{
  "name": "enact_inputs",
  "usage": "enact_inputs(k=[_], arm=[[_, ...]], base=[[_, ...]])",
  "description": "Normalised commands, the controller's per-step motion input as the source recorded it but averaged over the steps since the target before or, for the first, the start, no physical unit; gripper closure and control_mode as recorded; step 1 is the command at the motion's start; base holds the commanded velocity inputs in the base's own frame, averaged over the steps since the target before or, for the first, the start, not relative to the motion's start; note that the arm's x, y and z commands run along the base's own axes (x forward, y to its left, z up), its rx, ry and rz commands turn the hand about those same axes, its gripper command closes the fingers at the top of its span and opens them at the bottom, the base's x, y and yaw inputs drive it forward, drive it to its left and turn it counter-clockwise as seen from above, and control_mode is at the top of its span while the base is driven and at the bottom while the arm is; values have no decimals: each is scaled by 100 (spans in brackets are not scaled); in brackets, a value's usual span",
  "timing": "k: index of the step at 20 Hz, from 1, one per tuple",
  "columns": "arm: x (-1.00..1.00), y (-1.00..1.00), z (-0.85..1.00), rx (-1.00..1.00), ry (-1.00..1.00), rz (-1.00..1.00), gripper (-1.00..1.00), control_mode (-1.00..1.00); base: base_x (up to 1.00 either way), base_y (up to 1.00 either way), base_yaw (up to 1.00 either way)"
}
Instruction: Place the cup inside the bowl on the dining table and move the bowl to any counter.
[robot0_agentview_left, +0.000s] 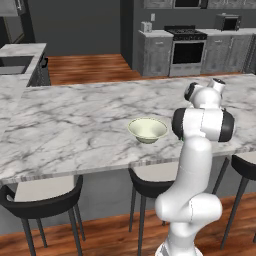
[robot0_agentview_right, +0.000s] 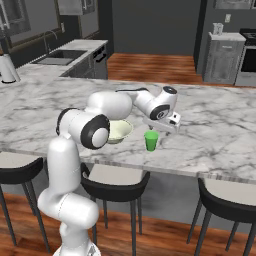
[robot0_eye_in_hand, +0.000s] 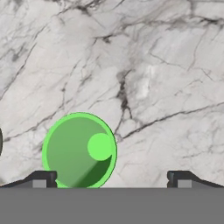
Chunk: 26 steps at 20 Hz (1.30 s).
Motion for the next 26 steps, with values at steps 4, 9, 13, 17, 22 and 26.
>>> enact_inputs(k=[4, 9, 13, 17, 22, 26], arm=[[0, 0, -13, 0, 0, 0, -100, -100], [0, 0, -15, 0, 0, 0, -100, -100], [0, 0, -10, 0, 0, 0, -100, -100], [0, 0, -1, 0, 0, 0, -100, -100], [0, 2, 0, 0, 0, 0, -100, -100], [0, 10, 0, 0, 0, 0, -100, -100]], base=[[0, 0, 0], [0, 0, 0], [0, 0, 0], [0, 0, 0], [0, 0, 0], [0, 0, 0]])
